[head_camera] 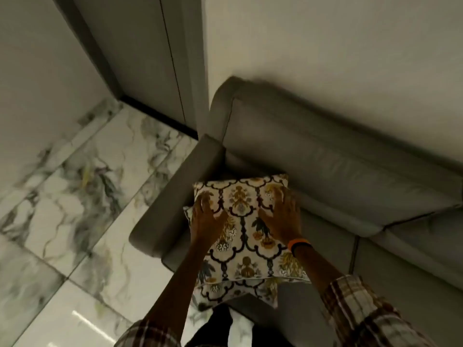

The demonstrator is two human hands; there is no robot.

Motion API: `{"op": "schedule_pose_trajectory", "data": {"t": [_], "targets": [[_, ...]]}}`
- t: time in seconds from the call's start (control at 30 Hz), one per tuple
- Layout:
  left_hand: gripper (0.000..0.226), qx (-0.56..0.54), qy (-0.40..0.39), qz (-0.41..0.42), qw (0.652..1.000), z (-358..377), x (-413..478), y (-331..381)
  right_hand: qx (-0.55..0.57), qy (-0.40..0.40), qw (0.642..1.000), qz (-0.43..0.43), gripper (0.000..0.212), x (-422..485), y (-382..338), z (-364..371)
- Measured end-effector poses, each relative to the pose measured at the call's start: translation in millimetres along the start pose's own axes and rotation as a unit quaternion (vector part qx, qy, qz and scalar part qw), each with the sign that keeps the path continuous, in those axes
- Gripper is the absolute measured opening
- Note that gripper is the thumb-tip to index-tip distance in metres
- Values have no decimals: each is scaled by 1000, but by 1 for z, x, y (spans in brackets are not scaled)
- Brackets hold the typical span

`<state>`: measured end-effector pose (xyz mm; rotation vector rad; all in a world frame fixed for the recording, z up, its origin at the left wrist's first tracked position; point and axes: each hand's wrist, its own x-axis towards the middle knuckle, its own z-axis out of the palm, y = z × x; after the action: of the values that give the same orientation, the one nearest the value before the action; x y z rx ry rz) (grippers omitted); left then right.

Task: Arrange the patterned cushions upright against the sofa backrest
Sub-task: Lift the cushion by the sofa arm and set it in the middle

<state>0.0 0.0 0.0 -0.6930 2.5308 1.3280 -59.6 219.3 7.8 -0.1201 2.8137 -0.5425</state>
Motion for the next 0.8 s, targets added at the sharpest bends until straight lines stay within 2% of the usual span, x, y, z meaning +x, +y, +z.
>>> {"op": "schedule_pose_trajectory", "data": {"t": [0.1,0.2,0.27,0.33,0.4,0.47,0.57,0.7,0.8], "targets": [[93,-110,-8,-150,983,15,17,-24,146,-12,977,152,89,3,20,28],[98,-199,-15,-221,954,26,24,-45,302,-3,913,273,90,8,38,40],[89,-231,-8,-247,941,30,29,-50,398,-10,867,300,74,14,51,37],[93,-241,4,-271,932,36,29,-46,453,-32,837,307,66,10,64,30],[92,-271,31,-257,927,44,19,-33,487,-3,828,280,57,-1,75,21],[79,-306,37,-207,929,57,4,-12,515,61,816,256,48,-18,90,10],[73,-326,24,-128,937,88,-16,26,546,134,785,258,47,-47,125,-12],[60,-315,-45,-21,948,158,-36,87,581,209,738,272,47,-85,210,-45],[68,-294,-126,18,947,227,-46,128,584,256,721,270,39,-107,286,-72]]}}
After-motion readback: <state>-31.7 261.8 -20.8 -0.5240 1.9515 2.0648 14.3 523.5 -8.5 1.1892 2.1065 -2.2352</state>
